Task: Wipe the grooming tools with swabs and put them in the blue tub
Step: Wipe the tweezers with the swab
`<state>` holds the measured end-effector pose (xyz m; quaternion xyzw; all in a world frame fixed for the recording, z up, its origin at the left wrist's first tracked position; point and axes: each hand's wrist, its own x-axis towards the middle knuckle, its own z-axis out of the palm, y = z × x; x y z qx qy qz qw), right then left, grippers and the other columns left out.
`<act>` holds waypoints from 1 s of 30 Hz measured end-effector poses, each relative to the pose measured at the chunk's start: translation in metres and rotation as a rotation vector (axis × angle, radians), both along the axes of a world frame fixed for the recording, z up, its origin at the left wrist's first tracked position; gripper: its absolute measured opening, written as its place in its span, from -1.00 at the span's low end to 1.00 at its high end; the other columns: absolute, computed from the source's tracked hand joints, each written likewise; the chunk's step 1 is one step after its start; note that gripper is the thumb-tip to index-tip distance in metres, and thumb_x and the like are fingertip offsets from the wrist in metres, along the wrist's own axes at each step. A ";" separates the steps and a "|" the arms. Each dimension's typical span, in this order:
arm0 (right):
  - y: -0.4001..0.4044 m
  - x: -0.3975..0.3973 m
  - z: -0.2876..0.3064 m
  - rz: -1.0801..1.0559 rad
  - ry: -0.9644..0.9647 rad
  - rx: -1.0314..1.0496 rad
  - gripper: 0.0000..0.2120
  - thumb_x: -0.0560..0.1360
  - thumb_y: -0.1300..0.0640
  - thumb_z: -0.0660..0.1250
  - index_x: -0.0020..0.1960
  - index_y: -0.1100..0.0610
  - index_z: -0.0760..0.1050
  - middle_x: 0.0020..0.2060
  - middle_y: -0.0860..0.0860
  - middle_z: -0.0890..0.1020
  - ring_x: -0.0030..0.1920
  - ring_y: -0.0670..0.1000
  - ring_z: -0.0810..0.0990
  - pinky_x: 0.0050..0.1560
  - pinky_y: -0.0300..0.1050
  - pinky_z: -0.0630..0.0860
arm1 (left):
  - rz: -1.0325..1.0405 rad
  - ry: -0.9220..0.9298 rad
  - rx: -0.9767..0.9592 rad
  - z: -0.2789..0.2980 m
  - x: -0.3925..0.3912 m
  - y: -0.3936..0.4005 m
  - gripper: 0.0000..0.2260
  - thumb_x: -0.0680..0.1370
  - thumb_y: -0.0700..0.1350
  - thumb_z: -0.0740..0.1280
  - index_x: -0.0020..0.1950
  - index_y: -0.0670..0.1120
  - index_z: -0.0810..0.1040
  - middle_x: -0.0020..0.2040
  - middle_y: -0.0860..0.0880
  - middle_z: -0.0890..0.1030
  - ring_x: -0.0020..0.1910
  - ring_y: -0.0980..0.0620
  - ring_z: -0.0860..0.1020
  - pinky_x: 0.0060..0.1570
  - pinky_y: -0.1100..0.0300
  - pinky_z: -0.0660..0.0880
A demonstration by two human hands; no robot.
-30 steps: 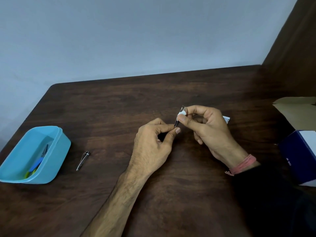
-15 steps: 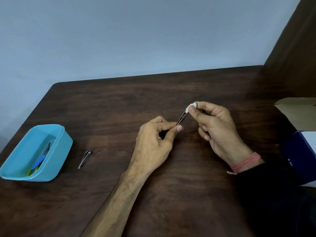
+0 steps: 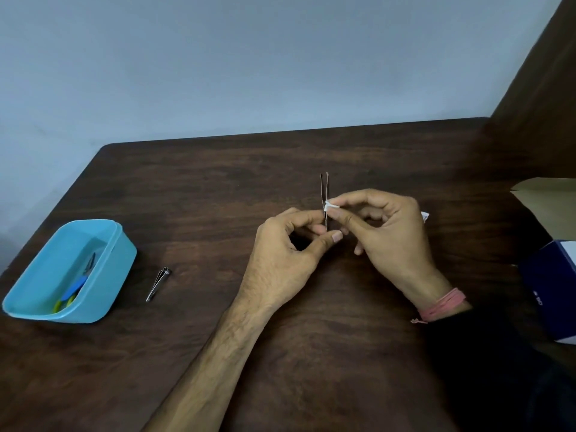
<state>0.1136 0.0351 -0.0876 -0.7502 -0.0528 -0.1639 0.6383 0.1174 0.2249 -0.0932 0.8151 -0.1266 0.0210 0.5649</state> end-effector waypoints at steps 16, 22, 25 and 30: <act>0.004 -0.001 -0.009 0.072 -0.163 -0.395 -0.75 0.53 0.42 0.53 0.02 0.09 0.79 -0.08 -0.16 0.70 -0.21 -0.07 0.70 -0.17 -0.08 0.64 | -0.030 0.077 -0.137 0.007 -0.003 0.002 -0.79 0.75 -0.15 0.37 0.22 0.03 0.81 0.01 -0.07 0.64 0.00 0.04 0.71 -0.16 0.13 0.72; 0.005 -0.004 -0.005 -0.060 -0.191 -0.369 -0.77 0.53 0.35 0.56 -0.02 0.03 0.77 -0.12 -0.16 0.72 -0.33 -0.02 0.68 -0.27 -0.02 0.62 | -0.014 0.036 -0.132 0.006 -0.004 -0.001 -0.81 0.74 -0.01 0.40 0.24 0.05 0.81 -0.01 -0.02 0.67 0.00 0.01 0.73 -0.20 0.13 0.72; 0.007 -0.005 -0.002 -0.124 -0.178 -0.321 -0.84 0.55 0.28 0.58 -0.01 0.02 0.77 -0.15 -0.20 0.74 -0.42 0.04 0.65 -0.37 0.03 0.59 | -0.025 0.048 -0.111 0.006 -0.005 -0.001 -0.81 0.74 -0.04 0.42 0.29 0.08 0.79 0.01 -0.01 0.67 0.00 -0.01 0.73 -0.19 0.13 0.72; 0.008 -0.009 0.003 -0.082 -0.067 -0.251 -0.94 0.60 0.19 0.58 0.02 0.04 0.78 -0.30 -0.29 0.70 -0.52 0.05 0.61 -0.52 -0.12 0.51 | 0.012 0.037 -0.081 0.004 -0.004 -0.002 -0.82 0.72 -0.09 0.46 0.27 0.09 0.79 0.01 0.07 0.68 -0.01 0.02 0.73 -0.22 0.12 0.72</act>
